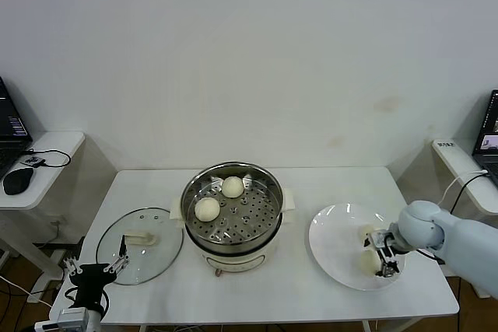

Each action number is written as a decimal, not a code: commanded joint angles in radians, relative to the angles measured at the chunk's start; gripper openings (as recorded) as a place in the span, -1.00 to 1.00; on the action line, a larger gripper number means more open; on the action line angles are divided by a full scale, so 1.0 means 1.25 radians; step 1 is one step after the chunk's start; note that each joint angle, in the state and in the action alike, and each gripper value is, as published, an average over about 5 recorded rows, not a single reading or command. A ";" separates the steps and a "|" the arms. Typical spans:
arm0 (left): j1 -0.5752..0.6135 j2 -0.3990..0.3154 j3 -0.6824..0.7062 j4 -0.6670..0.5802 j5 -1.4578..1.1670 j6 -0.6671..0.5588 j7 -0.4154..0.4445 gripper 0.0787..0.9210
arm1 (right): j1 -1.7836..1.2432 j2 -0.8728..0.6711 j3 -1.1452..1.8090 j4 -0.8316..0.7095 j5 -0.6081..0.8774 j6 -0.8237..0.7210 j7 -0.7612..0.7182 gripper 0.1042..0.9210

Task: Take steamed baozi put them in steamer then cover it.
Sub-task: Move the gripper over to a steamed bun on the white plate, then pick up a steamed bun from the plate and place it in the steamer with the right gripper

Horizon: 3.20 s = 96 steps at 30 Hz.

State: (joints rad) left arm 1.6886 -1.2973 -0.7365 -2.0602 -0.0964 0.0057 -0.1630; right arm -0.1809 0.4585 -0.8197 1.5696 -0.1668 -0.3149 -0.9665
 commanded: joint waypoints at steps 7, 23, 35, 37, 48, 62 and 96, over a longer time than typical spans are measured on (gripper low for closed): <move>0.002 -0.001 -0.003 0.000 0.000 -0.001 -0.001 0.77 | -0.011 0.008 0.013 -0.009 0.004 -0.016 -0.020 0.29; -0.004 0.005 -0.004 -0.012 -0.003 0.004 -0.002 0.77 | 0.437 -0.019 -0.176 0.114 0.224 -0.045 -0.090 0.22; 0.001 0.014 -0.003 -0.027 -0.009 0.004 -0.002 0.77 | 0.765 0.228 -0.299 0.035 0.365 -0.063 -0.070 0.22; 0.003 0.015 -0.004 -0.033 -0.009 0.006 -0.002 0.77 | 0.771 0.278 -0.313 0.039 0.383 -0.067 -0.057 0.22; 0.013 0.008 -0.034 -0.058 -0.008 0.010 -0.002 0.77 | 0.675 0.497 -0.341 0.021 0.409 0.003 -0.016 0.24; 0.029 -0.012 -0.071 -0.102 -0.020 0.012 -0.005 0.77 | 0.593 0.603 -0.399 -0.072 0.214 0.275 -0.034 0.23; 0.038 -0.027 -0.073 -0.109 -0.027 0.005 -0.007 0.77 | 0.579 0.623 -0.404 -0.096 0.173 0.398 -0.045 0.40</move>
State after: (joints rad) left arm 1.7355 -1.3312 -0.8280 -2.1965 -0.1305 0.0125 -0.1727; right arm 0.5262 1.2426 -1.3391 1.4534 0.0483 0.1617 -1.0338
